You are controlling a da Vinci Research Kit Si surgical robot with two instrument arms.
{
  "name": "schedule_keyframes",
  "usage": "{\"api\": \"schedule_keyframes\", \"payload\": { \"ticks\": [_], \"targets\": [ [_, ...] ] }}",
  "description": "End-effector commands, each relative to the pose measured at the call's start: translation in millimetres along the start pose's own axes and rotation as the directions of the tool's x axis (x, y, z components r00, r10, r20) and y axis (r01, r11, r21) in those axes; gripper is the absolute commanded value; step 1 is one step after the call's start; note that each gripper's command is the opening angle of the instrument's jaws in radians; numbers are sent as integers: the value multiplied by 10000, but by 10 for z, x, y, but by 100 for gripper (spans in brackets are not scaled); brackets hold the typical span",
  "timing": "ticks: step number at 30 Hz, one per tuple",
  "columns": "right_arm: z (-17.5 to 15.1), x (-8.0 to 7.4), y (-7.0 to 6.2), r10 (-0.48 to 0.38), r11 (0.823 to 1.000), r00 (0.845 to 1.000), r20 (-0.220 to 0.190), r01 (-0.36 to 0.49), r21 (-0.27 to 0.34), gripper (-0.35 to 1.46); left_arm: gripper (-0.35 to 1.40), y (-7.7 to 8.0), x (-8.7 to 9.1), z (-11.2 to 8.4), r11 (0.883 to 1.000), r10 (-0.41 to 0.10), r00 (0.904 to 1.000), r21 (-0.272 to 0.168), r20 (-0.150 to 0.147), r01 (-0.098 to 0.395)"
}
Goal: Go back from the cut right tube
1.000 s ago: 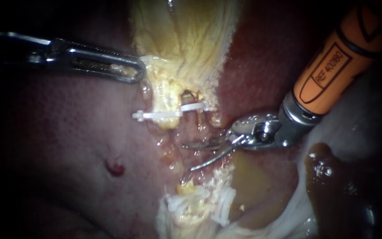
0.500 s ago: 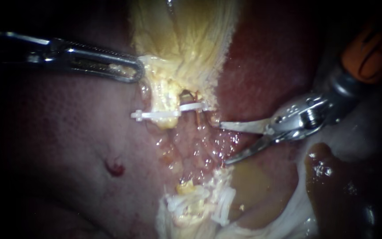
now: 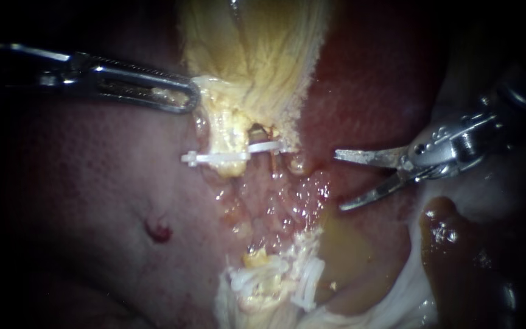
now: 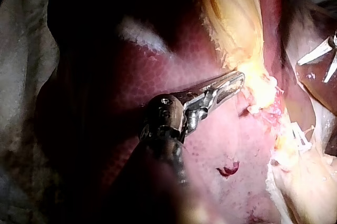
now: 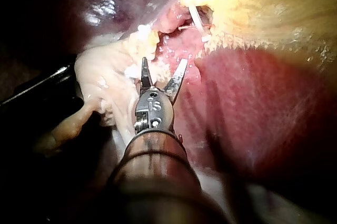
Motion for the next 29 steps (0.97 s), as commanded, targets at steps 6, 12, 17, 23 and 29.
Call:
{"api": "schedule_keyframes", "payload": {
  "ticks": [6, 12, 17, 23, 29],
  "targets": [
    [0, -1, 0, 3, 10000, 10000, -10, -3, 38, 145, -35, 2, 10, 25, 10000, 74, 10000, 46, -27, -74],
    [0, -1, 0, 3, 10000, 10000, -10, -3, 38, 145, -35, 1, 16, 51, 9998, 124, 9998, 172, -150, -121],
    [0, -1, 1, 5, 10000, 10000, -16, -4, 65, 145, -35, 0, 22, 67, 9994, 237, 9993, 241, -279, -230],
    [0, -1, 1, 4, 10000, 10000, -17, -4, 66, 145, -35, -1, 23, 69, 9994, 249, 9993, 266, -290, -241],
    [0, -1, 1, 5, 10000, 10000, -23, -4, 95, 145, -35, -1, 23, 69, 9993, 249, 9993, 268, -291, -241]
  ]
}}
